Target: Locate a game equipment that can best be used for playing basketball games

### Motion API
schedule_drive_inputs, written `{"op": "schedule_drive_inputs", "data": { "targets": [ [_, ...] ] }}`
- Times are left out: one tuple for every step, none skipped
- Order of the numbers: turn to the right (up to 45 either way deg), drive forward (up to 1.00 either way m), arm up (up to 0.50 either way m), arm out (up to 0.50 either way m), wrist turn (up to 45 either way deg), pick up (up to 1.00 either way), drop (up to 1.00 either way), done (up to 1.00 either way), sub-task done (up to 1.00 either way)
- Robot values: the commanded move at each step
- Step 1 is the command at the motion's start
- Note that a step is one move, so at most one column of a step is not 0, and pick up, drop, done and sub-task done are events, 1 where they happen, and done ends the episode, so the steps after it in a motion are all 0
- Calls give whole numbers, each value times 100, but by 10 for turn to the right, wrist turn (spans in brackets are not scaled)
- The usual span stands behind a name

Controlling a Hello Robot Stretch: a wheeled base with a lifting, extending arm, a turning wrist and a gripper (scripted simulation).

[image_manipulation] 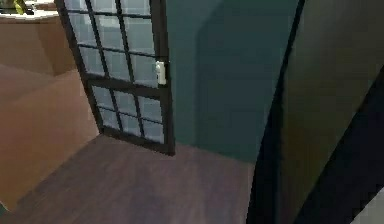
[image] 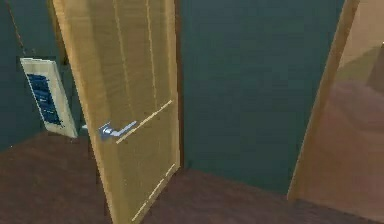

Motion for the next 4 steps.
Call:
{"op": "schedule_drive_inputs", "data": {
  "targets": [
    [0,20,0,0,0,0,0,0,0],
    [-450,0,0,0,0,0,0,0,0],
    [-270,0,0,0,0,0,0,0,0],
    [0,35,0,0,0,0,0,0,0]
  ]
}}
